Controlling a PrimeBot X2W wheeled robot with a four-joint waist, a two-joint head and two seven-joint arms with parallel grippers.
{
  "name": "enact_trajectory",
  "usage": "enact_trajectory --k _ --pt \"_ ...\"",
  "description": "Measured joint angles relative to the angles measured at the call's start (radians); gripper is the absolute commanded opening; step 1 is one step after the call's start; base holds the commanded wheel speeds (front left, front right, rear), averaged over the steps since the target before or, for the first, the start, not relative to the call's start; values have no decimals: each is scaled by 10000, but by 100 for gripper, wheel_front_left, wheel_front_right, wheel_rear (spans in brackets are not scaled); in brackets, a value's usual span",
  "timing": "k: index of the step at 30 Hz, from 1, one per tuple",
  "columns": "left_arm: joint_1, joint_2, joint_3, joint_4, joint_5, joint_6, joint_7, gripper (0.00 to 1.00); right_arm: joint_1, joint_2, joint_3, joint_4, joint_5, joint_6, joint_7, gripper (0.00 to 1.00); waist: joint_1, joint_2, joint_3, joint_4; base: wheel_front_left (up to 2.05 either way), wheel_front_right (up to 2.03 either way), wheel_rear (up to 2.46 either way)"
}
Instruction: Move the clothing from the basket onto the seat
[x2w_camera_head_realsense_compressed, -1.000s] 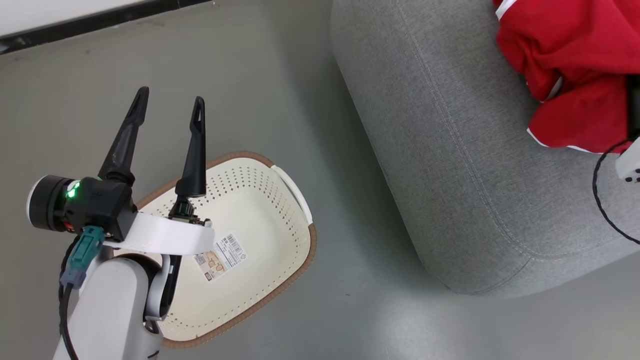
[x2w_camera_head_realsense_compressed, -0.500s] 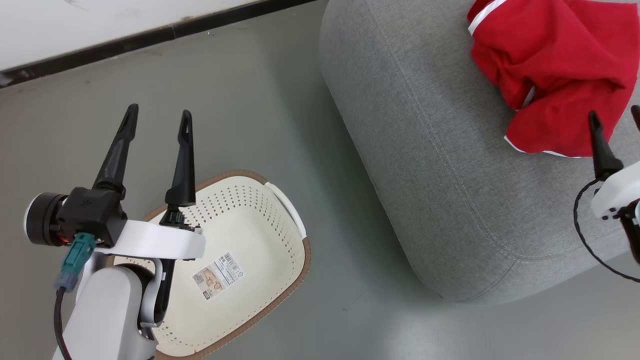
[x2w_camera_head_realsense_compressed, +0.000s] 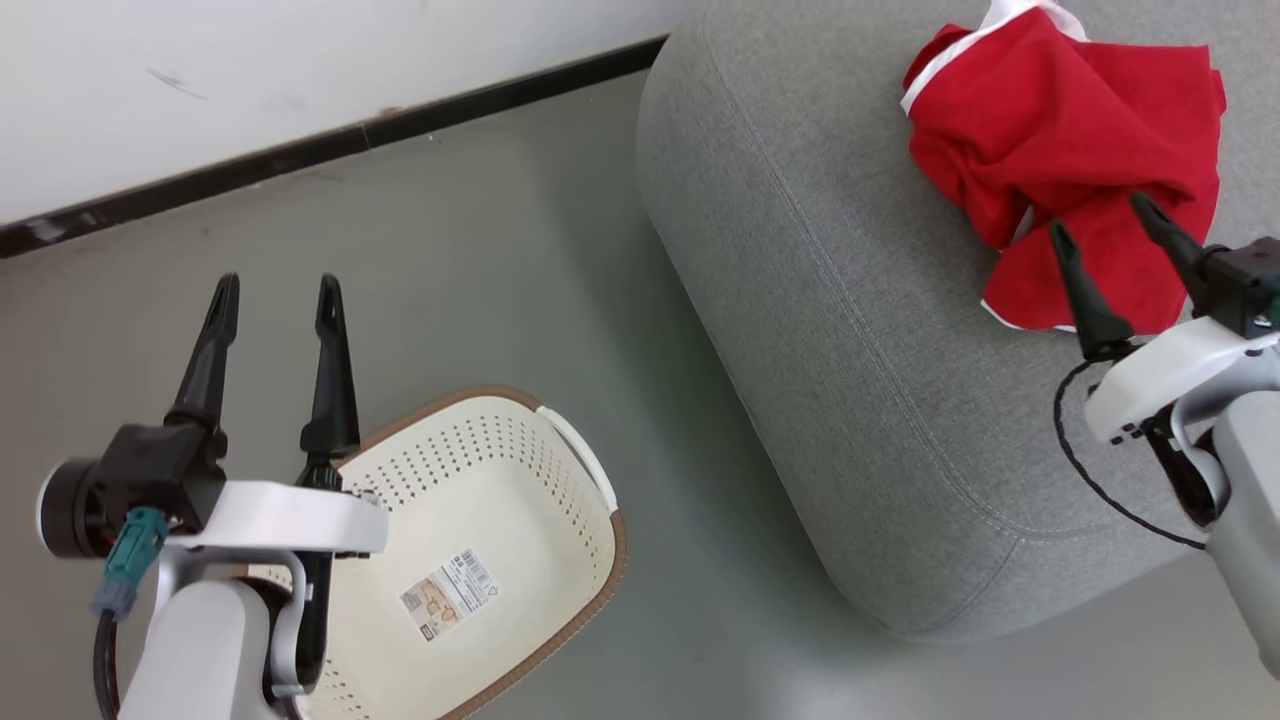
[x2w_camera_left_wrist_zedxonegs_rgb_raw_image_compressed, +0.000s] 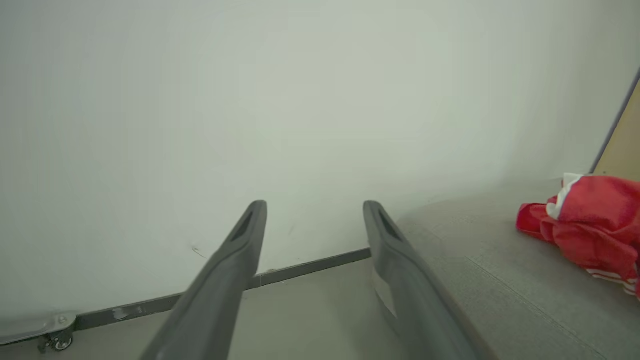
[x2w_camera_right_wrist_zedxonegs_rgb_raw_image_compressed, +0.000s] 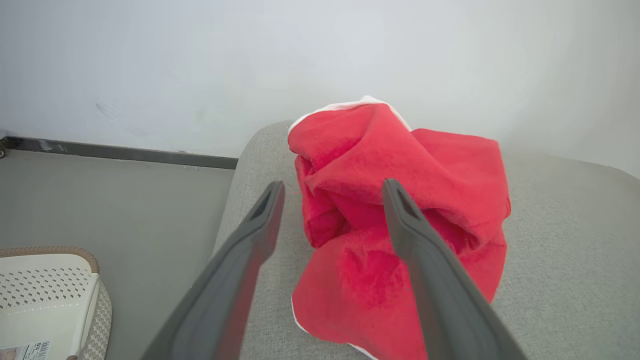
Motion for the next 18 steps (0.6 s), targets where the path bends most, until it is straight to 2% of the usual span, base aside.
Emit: enact_trajectory --k 9,18 --pt "616 -88 326 176 -82 228 -10 100 -25 174 587 -815 42 -2 -15 100 0 1 -533 273 0 0 0" --pt "1175 -153 593 318 -82 408 -12 100 -18 313 675 -1620 146 -2 -29 100 0 1 -1092 715 0 0 0"
